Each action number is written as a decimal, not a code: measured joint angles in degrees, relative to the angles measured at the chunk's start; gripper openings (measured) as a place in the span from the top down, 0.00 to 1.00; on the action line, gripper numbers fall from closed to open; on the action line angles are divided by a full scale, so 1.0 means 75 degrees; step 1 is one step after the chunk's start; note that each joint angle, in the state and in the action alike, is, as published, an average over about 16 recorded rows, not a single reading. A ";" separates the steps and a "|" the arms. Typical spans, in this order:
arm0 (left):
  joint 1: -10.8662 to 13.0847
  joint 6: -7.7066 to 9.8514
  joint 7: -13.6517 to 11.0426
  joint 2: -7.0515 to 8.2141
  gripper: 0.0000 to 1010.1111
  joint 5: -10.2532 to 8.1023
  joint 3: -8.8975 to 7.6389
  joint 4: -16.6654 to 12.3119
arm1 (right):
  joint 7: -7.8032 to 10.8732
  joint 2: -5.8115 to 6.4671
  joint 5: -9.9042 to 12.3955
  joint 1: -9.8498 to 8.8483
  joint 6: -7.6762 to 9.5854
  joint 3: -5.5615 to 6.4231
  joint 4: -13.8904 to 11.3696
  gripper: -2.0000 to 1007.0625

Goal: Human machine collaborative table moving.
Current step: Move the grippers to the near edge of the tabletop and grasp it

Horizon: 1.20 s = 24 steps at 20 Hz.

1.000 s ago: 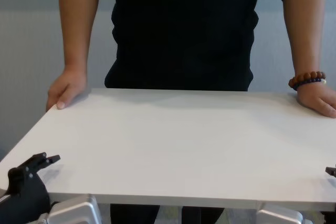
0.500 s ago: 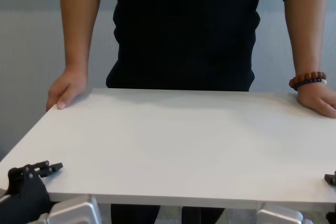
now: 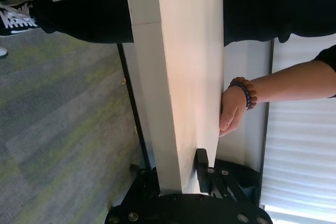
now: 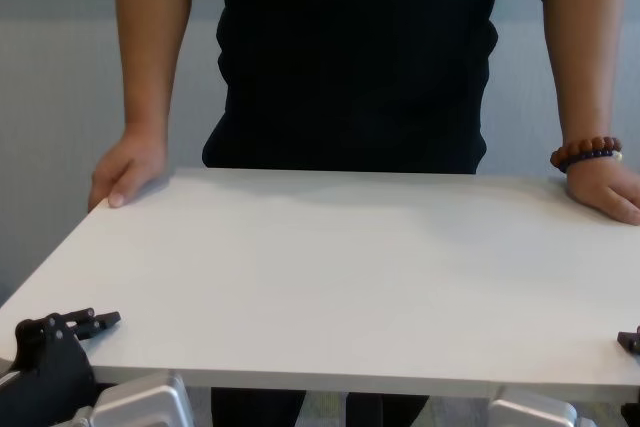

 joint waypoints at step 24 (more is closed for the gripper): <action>0.0000 0.0000 0.0001 0.0000 0.66 -0.0002 0.0000 0.0000 | 0.0000 0.0000 0.0009 0.0000 0.0001 0.0001 0.0000 0.71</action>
